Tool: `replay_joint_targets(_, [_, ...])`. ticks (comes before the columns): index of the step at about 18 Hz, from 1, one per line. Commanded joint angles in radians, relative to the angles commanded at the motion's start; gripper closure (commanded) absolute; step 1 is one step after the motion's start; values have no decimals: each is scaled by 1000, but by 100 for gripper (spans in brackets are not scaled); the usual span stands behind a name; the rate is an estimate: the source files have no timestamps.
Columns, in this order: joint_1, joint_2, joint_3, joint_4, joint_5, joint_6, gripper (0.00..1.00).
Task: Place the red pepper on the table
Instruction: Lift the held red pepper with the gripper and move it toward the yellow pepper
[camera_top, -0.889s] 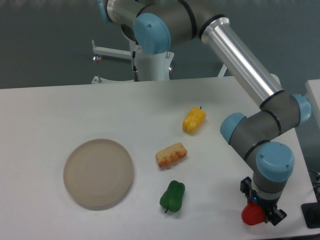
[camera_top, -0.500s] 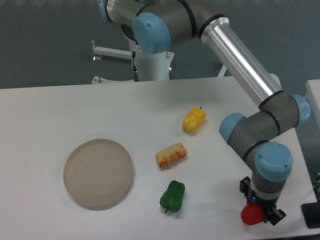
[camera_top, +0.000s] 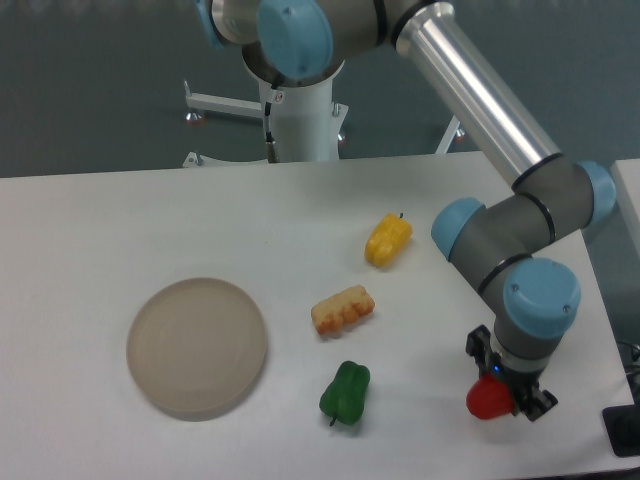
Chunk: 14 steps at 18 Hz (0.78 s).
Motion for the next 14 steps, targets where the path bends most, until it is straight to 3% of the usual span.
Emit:
replay_joint_targets(2, [28, 64, -91, 0, -32, 49, 51])
replay_joint_targets(5, [57, 120, -177, 0, -64, 69, 51])
replay_joint_targets(14, [107, 229, -407, 28, -64, 117, 51])
